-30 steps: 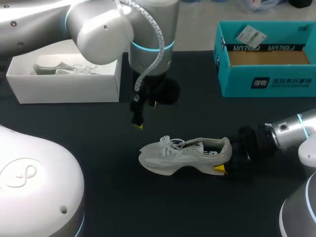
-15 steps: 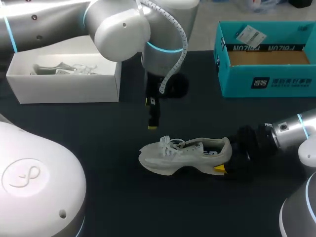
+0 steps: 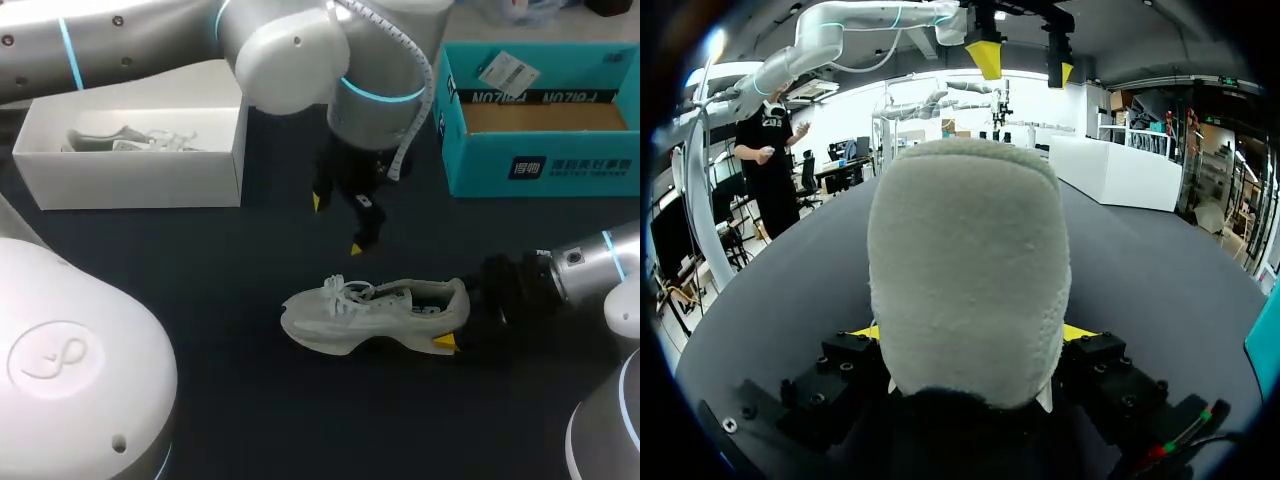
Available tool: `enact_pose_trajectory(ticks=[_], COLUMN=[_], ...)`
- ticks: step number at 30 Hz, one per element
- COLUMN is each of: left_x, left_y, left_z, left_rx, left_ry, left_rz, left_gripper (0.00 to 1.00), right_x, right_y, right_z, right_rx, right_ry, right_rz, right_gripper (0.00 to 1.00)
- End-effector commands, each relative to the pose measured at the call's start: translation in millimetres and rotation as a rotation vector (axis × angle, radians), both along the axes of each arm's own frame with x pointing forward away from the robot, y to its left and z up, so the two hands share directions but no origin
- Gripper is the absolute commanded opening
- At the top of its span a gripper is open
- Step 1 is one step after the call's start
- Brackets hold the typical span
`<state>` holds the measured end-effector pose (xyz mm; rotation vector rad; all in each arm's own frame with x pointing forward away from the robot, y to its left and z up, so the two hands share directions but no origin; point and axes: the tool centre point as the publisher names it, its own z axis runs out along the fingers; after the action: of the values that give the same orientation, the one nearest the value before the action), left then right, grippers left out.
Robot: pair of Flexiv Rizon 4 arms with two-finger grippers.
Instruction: Take the shoe out of the shoebox, open the shoe tongue, remove and reinsert the insole, then place the shoe into the shoebox
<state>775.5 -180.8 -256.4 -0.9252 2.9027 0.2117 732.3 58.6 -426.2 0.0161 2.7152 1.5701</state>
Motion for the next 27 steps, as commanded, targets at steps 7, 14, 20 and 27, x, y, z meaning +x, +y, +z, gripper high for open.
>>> enact_pose_trajectory(ticks=[7,14,20,27], left_x=[0.9,1.8,-15.6,-35.4], left_y=[-10.3,-11.6,-20.6,-33.4], left_z=[-1.3,1.3,4.3,-17.5], left_rx=[-0.016,-0.065,-0.418,-0.461], left_ry=[-0.124,-0.17,-0.306,-0.244], left_rz=[0.798,0.858,1.02,0.995], left_gripper=[1.0,1.0,1.0,1.0], right_x=[1.0,1.0,1.0,1.0], right_y=[3.2,3.2,3.2,3.2], right_z=[-2.9,-2.9,-2.9,-2.9], right_rx=[-0.003,-0.003,-0.003,-0.003], right_ry=[-0.001,-0.001,-0.001,-0.001], right_rz=[-0.003,-0.003,-0.003,-0.003], right_gripper=[0.0,0.0,0.0,0.0])
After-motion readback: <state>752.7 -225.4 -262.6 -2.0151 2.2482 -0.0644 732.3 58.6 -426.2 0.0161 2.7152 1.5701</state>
